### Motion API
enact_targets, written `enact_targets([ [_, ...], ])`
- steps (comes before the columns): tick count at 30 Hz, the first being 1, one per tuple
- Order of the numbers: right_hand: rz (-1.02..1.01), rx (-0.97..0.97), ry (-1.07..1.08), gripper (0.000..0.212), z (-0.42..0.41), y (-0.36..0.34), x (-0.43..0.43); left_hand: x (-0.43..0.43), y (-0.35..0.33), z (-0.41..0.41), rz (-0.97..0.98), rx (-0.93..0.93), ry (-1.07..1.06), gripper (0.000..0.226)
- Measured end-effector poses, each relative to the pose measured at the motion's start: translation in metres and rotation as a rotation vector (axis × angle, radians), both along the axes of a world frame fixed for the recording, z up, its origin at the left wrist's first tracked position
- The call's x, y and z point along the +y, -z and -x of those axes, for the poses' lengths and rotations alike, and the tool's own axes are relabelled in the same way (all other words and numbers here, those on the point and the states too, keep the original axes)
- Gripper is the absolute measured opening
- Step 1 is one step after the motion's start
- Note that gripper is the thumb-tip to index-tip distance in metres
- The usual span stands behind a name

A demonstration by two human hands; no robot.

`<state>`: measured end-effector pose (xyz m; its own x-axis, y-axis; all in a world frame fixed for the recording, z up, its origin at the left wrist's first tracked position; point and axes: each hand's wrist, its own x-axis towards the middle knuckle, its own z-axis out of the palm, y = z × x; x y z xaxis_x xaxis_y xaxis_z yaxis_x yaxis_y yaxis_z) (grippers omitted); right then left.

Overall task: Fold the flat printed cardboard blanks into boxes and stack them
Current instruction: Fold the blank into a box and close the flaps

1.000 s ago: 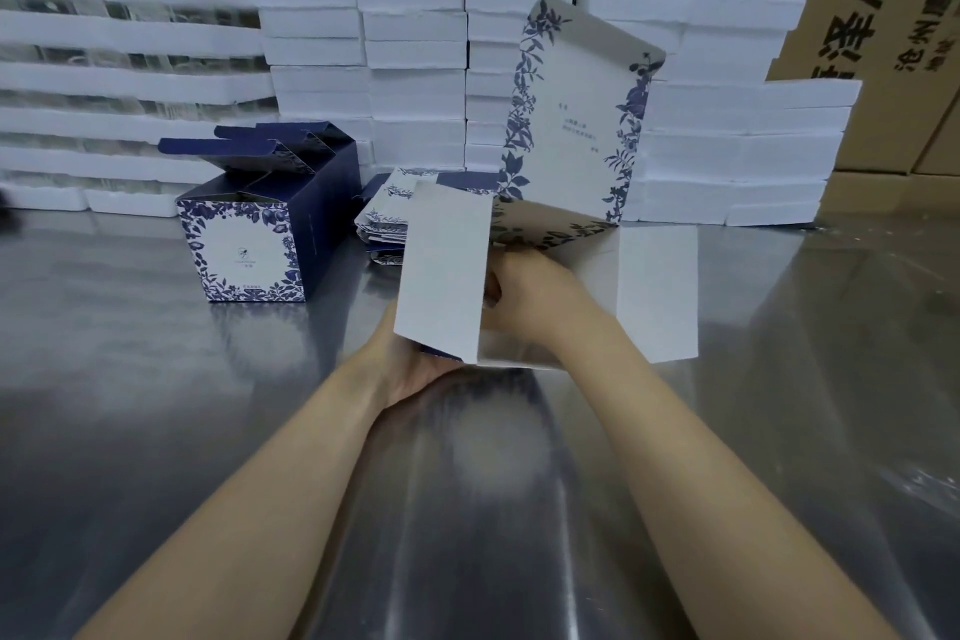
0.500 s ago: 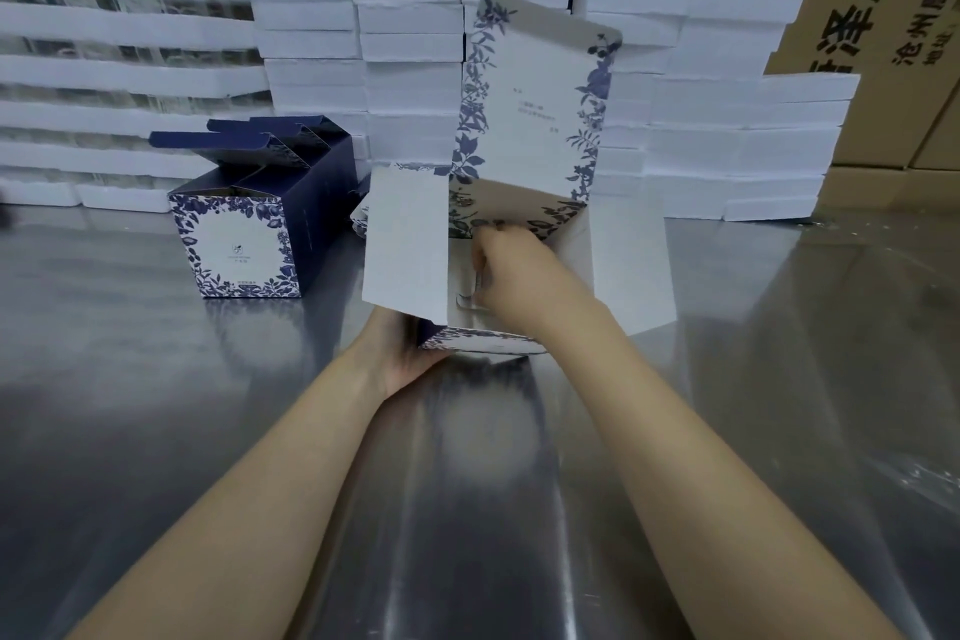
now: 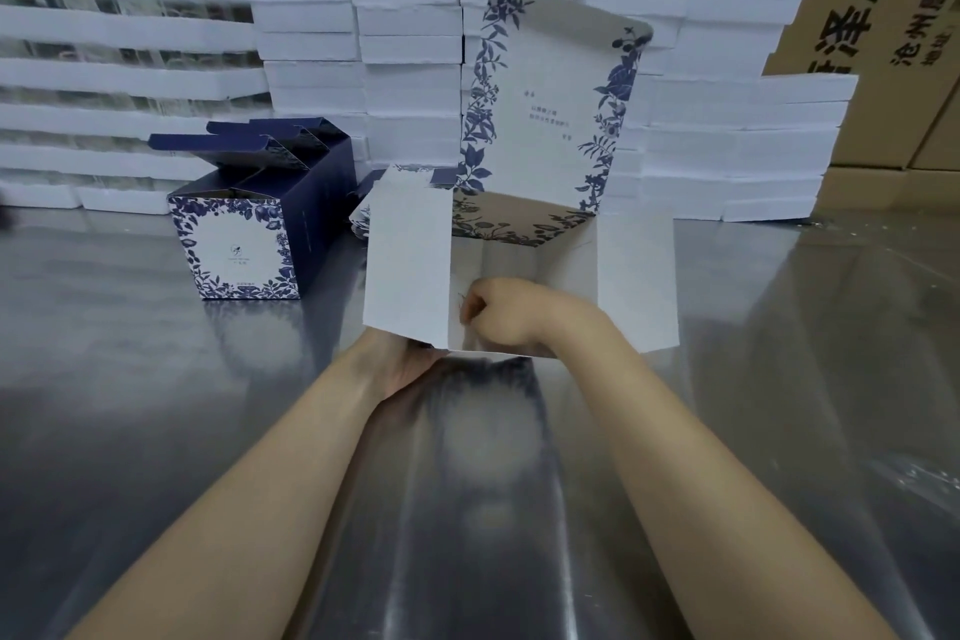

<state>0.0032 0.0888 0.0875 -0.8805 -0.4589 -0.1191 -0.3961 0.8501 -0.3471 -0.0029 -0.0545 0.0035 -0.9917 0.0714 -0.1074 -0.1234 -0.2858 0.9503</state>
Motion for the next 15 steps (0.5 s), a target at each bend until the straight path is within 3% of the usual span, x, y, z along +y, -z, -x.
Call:
enact_targets([
  [3, 0.026, -0.027, -0.021, 0.029, -0.008, -0.027, 0.013, 0.003, -0.013, -0.008, -0.187, 0.129, 0.042, 0.017],
  [6, 0.361, -0.012, 0.053, 0.019, -0.020, -0.061, 0.035, 0.002, -0.015, -0.009, -0.224, 0.113, -0.013, 0.020],
  [8, 0.533, 0.152, 0.118, 0.014, -0.025, -0.078, 0.052, 0.001, -0.014, -0.008, -0.247, 0.124, 0.001, 0.024],
  [11, 0.493, 0.509, 0.291, 0.002, -0.023, -0.087, 0.072, 0.001, -0.013, -0.012, -0.229, 0.146, -0.003, 0.030],
  [12, 0.418, 0.539, 0.356, 0.016, -0.021, -0.088, 0.077, 0.000, -0.013, -0.013, -0.213, 0.170, 0.011, 0.027],
  [14, 0.325, 0.365, 0.389, 0.062, -0.019, -0.085, 0.083, 0.000, -0.013, -0.017, -0.198, 0.212, 0.042, 0.013],
  [15, 0.371, 0.267, 0.356, 0.078, -0.021, -0.084, 0.083, 0.000, -0.014, -0.018, -0.187, 0.212, 0.022, 0.014],
])
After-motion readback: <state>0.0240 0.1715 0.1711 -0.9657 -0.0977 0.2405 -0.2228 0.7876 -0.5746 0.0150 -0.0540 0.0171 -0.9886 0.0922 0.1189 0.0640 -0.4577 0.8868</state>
